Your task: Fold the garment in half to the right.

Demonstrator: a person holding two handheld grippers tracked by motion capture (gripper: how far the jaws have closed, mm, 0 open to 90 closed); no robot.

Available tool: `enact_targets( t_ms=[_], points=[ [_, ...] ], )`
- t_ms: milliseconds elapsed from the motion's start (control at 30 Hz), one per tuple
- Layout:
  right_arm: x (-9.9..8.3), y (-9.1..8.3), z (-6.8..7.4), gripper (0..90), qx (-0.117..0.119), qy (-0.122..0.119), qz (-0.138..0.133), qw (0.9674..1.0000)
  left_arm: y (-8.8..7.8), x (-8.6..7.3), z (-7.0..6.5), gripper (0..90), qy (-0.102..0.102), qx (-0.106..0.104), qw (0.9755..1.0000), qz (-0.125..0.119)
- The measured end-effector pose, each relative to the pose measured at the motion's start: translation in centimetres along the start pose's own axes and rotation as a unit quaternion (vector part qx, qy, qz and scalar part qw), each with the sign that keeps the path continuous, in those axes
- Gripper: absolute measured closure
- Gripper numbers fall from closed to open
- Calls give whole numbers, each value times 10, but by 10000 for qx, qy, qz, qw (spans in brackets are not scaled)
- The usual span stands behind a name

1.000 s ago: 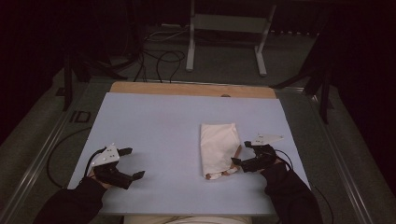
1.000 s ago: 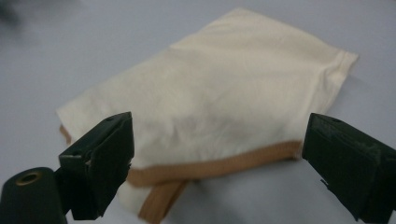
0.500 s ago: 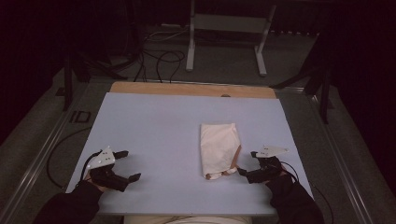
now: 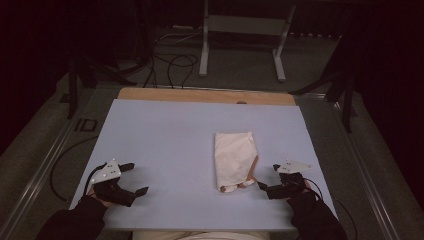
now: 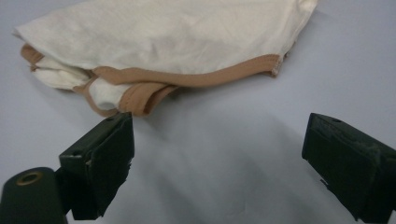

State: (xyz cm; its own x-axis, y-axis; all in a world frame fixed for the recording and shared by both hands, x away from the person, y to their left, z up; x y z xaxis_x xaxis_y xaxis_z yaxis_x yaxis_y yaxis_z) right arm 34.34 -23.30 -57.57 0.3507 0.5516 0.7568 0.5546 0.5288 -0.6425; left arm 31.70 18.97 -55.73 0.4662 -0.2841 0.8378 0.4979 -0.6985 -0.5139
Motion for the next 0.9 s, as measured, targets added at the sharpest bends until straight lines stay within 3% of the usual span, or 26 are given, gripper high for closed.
enact_targets(
  t_ms=[900],
  points=[
    [0,3,-3,93,-35,80,21,10000,2,3,-10,1,45,-49,10000,-55]
  ],
)
Point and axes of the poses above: each handheld gripper's, and its own axes: y roughly forward along the jaws, x roughly out of its top, z roughly to its left, the point moved 10 cm from there along y, roughly forward along the jaws, and after that the axes turned 8 degrees about -y, right-handed, at the moved point
